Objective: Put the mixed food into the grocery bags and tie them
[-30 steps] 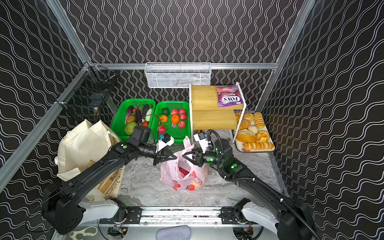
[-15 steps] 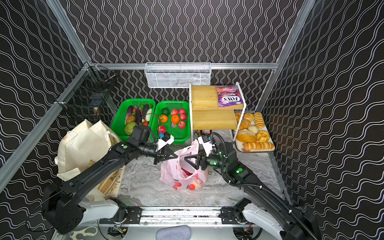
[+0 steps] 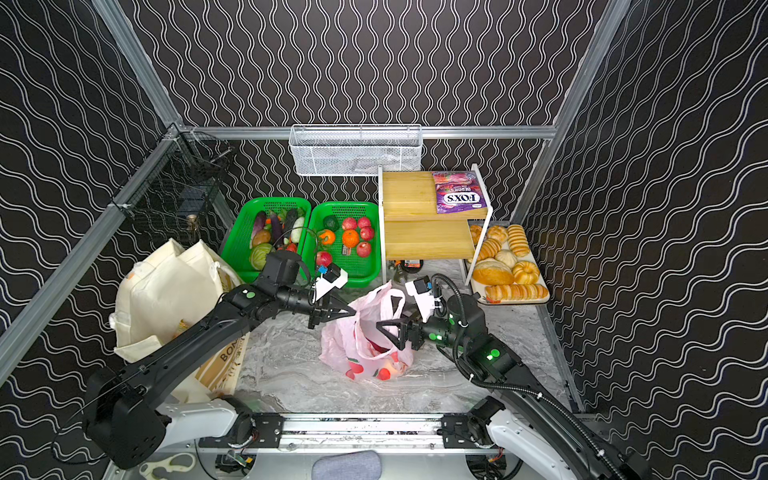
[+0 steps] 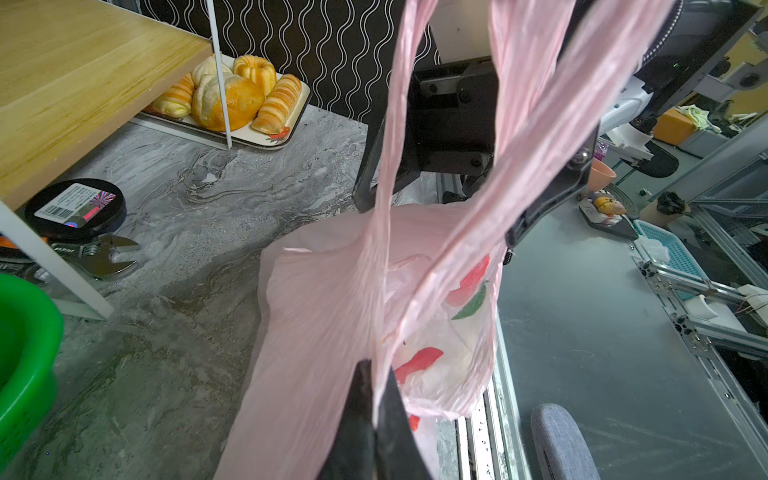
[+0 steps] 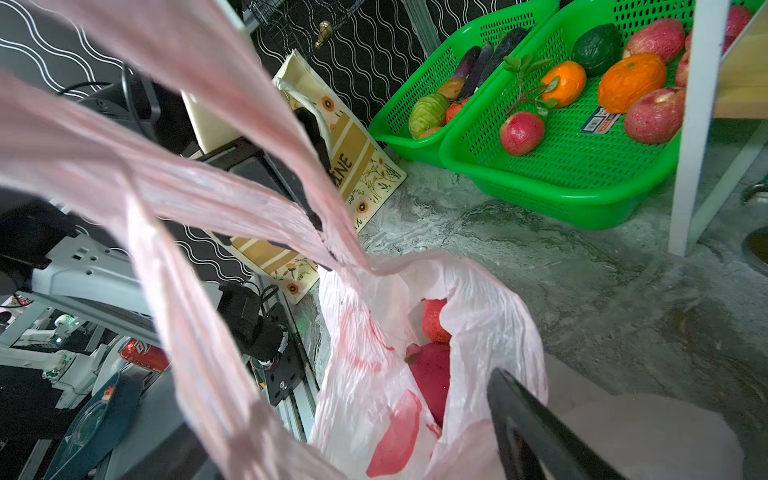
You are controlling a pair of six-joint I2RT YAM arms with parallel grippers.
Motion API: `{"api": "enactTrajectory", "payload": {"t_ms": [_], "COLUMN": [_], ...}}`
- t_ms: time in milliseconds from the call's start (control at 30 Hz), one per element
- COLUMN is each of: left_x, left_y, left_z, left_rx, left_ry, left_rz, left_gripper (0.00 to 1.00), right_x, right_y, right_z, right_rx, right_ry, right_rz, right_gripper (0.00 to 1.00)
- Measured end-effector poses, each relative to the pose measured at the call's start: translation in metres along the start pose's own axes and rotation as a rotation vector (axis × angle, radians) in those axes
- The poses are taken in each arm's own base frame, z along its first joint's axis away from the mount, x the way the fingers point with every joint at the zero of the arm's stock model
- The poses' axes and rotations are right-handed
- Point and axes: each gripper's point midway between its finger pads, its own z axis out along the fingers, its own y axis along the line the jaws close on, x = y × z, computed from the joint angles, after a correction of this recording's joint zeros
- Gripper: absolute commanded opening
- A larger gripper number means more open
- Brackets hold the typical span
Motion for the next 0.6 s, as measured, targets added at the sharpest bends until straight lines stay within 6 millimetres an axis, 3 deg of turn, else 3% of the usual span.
{"api": "enactTrajectory", "payload": {"t_ms": [333,533,600], "left_x": [-0.002,-0.003,-0.003], "left_y": [0.000,-0.001,-0.001], "left_z": [0.000,-0.001,-0.001], "left_rx": [-0.003,-0.004,-0.003], "left_ry": [-0.010,-0.013,-0.013], "left_rz": [0.006,0.007,0.007], "left_gripper": [0.00,0.00,0.00], "right_x": [0.024,0.028,0.028], "right_y": [-0.001,0.008,0.010], "right_z": [-0.008,-0.012,-0.012], "right_rx": [-0.037,-0.099,-0.113], "right_ry": [-0.033,-0.064,-0.067], "right_rz": [-0.060,-0.095,-0.101], "right_gripper": [0.88,0.79,0.70]}}
